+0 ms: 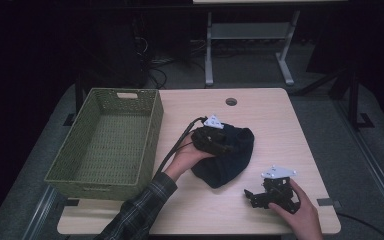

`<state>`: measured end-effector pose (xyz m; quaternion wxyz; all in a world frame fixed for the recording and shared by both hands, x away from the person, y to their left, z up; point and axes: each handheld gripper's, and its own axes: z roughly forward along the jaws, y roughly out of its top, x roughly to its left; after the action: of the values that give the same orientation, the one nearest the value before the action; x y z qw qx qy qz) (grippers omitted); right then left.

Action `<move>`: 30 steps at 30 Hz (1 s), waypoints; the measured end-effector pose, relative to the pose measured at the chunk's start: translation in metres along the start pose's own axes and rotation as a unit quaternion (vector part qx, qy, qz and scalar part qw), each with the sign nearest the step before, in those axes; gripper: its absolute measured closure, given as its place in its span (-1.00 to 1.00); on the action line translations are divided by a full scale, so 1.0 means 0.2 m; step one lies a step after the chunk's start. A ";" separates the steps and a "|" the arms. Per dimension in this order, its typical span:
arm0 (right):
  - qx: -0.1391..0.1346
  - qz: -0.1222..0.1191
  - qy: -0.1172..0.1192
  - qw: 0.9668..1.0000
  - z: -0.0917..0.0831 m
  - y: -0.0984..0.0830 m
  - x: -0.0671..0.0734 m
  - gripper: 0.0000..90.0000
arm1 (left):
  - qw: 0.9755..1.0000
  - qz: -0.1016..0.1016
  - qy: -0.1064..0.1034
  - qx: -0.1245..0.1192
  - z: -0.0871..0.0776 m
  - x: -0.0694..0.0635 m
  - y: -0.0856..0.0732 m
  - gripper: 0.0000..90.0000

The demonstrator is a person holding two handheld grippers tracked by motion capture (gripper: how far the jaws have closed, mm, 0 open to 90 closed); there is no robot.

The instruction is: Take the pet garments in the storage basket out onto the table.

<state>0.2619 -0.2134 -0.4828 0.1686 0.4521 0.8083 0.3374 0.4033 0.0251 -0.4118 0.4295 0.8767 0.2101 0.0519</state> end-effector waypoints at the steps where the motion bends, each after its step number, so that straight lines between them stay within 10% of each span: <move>1: 0.000 0.000 0.000 1.000 0.00 0.00 0.00 -1.00 | 1.000 0.001 0.001 0.001 -0.01 0.00 0.00 -0.24; 30: 0.000 -0.002 0.000 1.000 0.00 0.00 0.00 -1.00 | 0.999 -0.009 0.042 0.029 -0.23 -0.16 -0.22 -0.66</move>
<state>0.2620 -0.2136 -0.4829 0.1691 0.4507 0.8092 0.3368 0.3481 0.0689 -0.4141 0.3949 0.8839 0.2378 0.0785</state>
